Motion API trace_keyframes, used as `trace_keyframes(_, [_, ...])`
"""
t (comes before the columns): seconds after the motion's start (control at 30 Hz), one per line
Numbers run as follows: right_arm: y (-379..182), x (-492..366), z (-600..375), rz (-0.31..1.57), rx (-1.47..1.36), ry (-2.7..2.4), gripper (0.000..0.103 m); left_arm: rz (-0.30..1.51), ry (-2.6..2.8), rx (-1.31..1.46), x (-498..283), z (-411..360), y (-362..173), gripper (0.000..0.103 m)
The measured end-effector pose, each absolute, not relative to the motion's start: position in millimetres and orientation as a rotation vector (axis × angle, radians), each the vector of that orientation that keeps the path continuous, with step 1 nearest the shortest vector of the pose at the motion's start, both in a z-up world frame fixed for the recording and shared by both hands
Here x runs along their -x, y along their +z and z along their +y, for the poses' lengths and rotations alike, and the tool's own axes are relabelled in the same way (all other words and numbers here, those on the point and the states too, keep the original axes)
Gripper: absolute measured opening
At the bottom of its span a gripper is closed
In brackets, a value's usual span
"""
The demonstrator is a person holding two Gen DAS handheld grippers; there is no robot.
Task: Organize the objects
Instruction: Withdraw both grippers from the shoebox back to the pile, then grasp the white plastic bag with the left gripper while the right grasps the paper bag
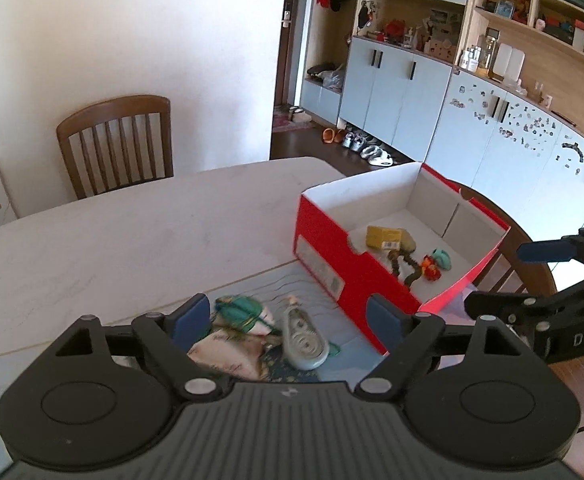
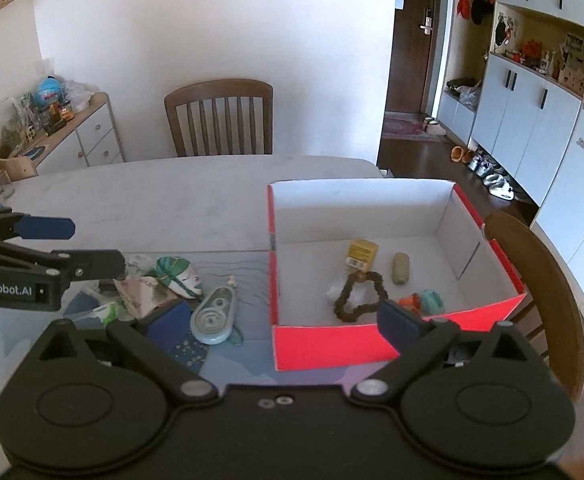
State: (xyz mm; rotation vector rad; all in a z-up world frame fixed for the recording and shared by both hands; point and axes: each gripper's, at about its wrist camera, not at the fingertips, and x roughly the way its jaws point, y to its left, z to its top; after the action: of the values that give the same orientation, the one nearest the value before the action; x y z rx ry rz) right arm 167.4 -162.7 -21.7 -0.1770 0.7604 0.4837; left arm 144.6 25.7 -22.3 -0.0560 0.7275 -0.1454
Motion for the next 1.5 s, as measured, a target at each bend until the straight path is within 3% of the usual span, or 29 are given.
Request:
trace_keyframes(0.1, [-22, -162, -154, 0.758, 0.173, 0.49, 0.1, 0.731, -0.148, 0.06, -137, 38, -26, 0.091])
trace_keyframes(0.9, [-74, -155, -85, 0.825, 0.164, 0.552, 0.1, 0.8, -0.09, 0.131, -102, 128, -105, 0.092])
trace_keyframes(1.5, [-124, -181, -27, 0.924, 0.142, 0.569, 0.1, 0.884, -0.164, 0.046, -122, 118, -165, 0.092])
